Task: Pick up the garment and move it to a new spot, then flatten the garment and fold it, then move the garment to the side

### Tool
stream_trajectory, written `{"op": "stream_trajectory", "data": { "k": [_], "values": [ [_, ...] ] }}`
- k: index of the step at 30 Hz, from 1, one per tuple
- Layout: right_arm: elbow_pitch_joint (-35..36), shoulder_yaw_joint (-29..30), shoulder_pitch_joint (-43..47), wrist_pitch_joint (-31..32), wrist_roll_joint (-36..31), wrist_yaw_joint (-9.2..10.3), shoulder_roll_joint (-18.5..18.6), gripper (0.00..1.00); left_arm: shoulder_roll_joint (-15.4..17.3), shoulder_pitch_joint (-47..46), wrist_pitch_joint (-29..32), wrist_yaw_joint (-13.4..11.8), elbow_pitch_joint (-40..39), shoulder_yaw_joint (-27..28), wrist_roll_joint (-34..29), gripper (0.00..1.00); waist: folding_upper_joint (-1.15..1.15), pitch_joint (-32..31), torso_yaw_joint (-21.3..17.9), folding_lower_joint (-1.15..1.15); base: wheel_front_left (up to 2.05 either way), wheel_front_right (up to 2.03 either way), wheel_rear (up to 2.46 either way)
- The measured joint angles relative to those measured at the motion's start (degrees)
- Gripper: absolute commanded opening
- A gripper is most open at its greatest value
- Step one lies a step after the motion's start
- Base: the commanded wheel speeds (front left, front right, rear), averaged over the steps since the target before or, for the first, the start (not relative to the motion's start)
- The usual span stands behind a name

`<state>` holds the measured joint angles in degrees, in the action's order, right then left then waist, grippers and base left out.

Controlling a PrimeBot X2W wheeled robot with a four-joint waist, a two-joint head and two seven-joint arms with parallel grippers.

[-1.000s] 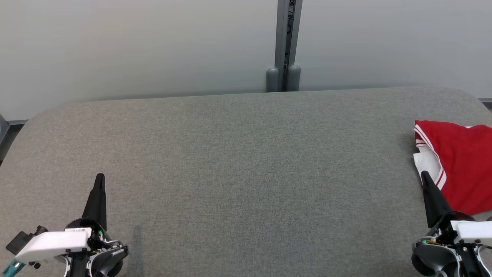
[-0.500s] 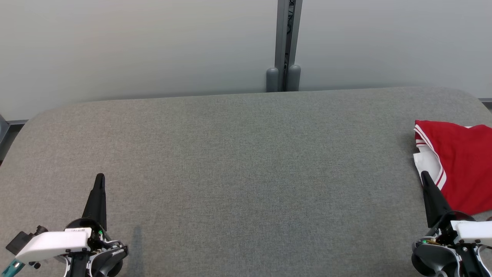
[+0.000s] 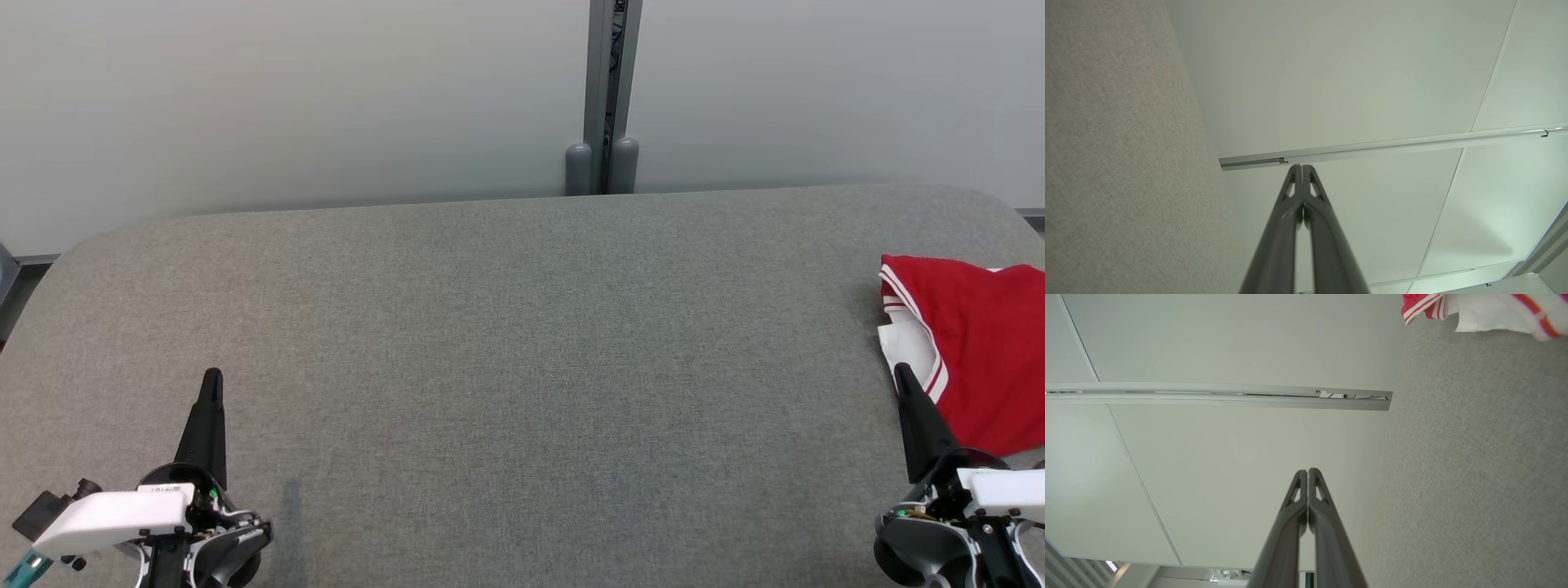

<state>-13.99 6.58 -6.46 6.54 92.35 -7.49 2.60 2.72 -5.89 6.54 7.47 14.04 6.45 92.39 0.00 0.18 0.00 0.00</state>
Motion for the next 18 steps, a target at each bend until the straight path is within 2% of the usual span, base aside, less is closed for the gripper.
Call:
{"op": "stream_trajectory", "data": {
  "k": [18],
  "values": [
    [0.0, 0.0, 0.0, 0.0, 0.0, 0.01, 0.0, 0.0, 0.0, 0.0, 0.0, 0.0, 0.0, 0.0, 0.0, 0.0, 0.0, 0.0, 0.0, 0.0, 0.0, 0.0, 0.0]
  ]
}}
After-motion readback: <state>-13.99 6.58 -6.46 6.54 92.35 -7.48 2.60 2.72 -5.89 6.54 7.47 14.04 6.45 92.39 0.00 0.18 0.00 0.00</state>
